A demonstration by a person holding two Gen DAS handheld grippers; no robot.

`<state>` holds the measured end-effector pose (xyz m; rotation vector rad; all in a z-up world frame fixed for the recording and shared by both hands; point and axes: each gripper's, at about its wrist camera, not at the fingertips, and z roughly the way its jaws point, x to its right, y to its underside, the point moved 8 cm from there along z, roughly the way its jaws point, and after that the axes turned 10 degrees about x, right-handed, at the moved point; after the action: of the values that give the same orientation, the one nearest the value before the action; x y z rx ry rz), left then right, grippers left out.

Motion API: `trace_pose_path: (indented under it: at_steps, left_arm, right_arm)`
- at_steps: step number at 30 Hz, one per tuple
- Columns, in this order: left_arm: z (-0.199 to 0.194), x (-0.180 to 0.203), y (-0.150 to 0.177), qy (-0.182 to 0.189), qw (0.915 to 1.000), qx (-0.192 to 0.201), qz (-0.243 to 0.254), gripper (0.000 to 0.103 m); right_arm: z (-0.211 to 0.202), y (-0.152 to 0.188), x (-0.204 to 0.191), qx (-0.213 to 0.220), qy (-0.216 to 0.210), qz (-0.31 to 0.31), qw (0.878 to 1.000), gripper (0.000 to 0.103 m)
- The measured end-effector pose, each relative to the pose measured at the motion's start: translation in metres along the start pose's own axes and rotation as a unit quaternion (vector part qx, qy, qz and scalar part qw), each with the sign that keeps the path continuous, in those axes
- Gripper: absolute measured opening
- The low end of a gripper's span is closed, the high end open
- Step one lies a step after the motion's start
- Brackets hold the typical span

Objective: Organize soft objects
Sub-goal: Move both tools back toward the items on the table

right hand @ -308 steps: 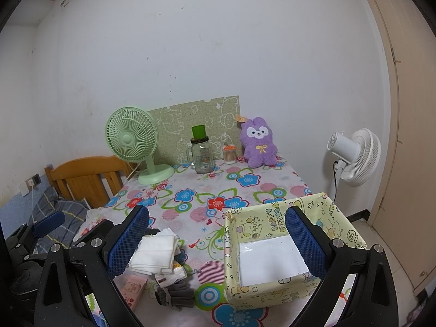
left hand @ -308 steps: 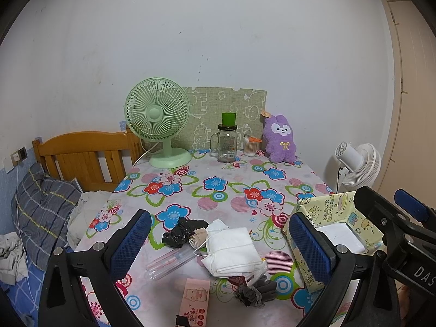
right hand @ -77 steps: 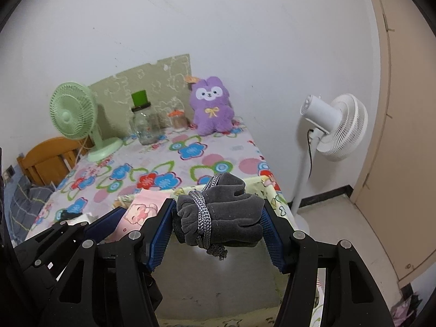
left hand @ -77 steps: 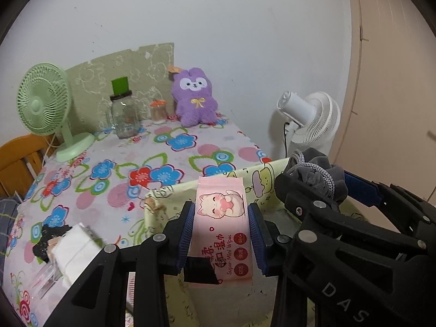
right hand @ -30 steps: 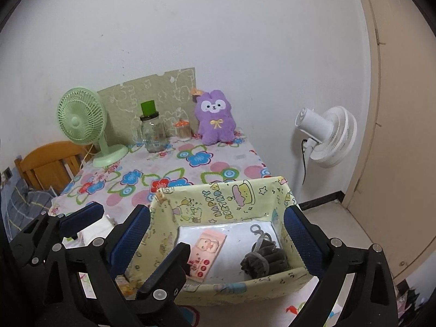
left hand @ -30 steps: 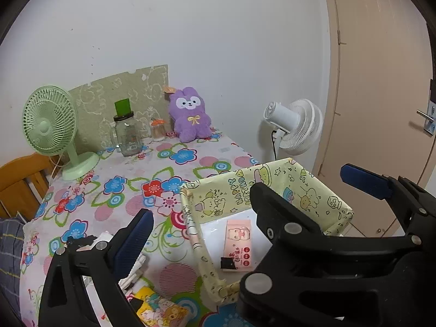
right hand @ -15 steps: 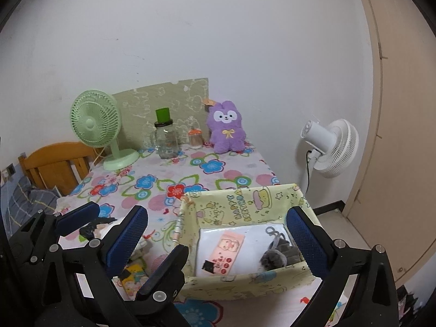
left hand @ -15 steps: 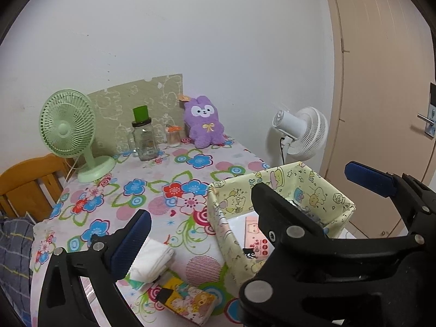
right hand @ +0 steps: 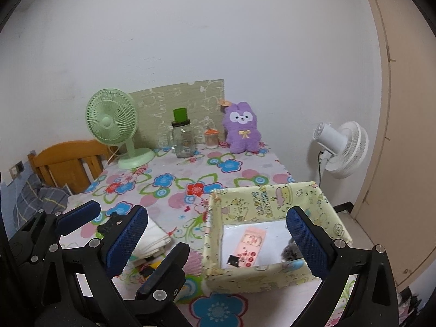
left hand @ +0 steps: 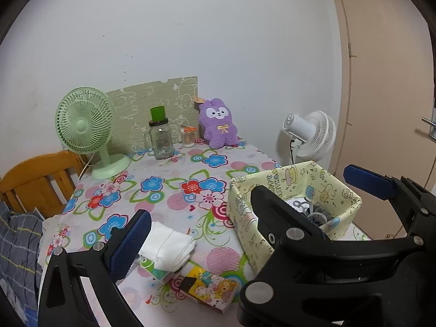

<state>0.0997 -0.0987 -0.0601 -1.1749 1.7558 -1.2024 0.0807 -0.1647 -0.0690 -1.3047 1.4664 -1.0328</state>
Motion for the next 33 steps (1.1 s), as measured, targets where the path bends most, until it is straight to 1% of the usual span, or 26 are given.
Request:
trace_pose_path:
  at_steps: [7, 27, 33]
  left_arm:
    - [-0.008, -0.012, 0.004, -0.013, 0.9999, 0.006, -0.001, 0.103]
    - [-0.008, -0.049, 0.054, -0.041, 0.9987, -0.023, -0.02, 0.102]
    - [-0.004, -0.059, 0.07, -0.046, 0.9978, -0.039, -0.029, 0.102]
  right_arm:
    - [-0.002, 0.005, -0.015, 0.003, -0.014, 0.005, 1.0, 0.103]
    - [0.015, 0.049, -0.057, -0.032, -0.055, -0.011, 0.998, 0.102]
    - [0.021, 0.066, -0.069, -0.052, -0.071, -0.01, 0.996, 0.098]
